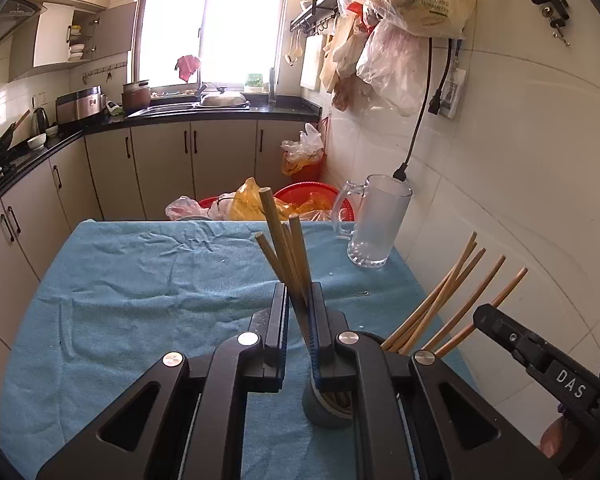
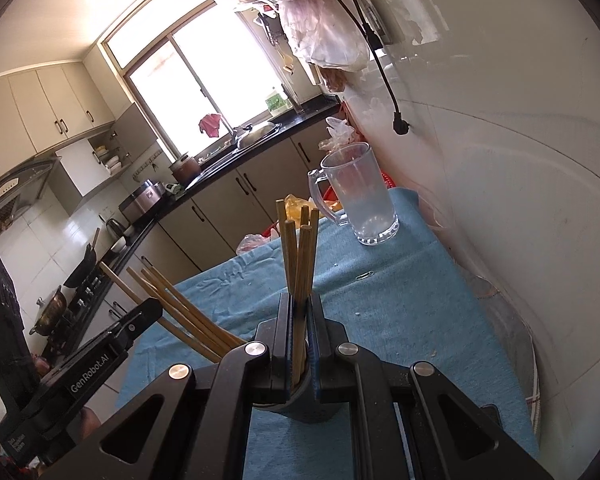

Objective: Organize utensils
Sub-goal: 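Lower the right tool's chopstick into the black cup among the others, then open the right tool to release the chopstick and withdraw from the cup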

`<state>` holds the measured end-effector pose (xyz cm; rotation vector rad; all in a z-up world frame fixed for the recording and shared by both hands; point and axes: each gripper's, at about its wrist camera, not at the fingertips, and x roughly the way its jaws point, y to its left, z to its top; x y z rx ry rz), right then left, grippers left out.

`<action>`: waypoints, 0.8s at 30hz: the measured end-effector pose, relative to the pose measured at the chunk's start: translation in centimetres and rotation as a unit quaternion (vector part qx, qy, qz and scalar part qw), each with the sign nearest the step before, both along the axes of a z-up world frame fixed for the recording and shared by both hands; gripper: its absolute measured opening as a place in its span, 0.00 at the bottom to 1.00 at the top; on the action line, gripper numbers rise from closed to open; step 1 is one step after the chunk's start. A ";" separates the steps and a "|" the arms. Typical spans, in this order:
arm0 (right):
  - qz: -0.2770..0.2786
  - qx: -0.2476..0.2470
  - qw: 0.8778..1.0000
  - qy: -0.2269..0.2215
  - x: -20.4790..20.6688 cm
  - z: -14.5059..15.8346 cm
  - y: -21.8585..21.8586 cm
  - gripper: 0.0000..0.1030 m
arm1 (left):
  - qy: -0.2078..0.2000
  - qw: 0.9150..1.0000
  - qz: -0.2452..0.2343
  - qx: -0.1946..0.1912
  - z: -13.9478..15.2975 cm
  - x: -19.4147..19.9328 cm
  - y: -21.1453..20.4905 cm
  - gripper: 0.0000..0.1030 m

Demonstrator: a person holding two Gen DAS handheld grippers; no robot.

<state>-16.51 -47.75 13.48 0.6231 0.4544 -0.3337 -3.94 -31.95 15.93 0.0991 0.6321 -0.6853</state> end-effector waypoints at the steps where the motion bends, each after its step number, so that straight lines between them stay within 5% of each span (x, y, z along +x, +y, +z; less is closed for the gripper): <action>1: 0.000 0.000 1.000 0.001 0.1 0.0 0.0 0.07 | 0.000 1.000 0.000 0.001 -0.1 0.0 -0.1 0.09; 24: 0.001 -0.004 1.000 0.007 2.3 0.0 -0.3 0.07 | -0.018 0.999 0.013 0.025 -2.0 0.4 -0.8 0.13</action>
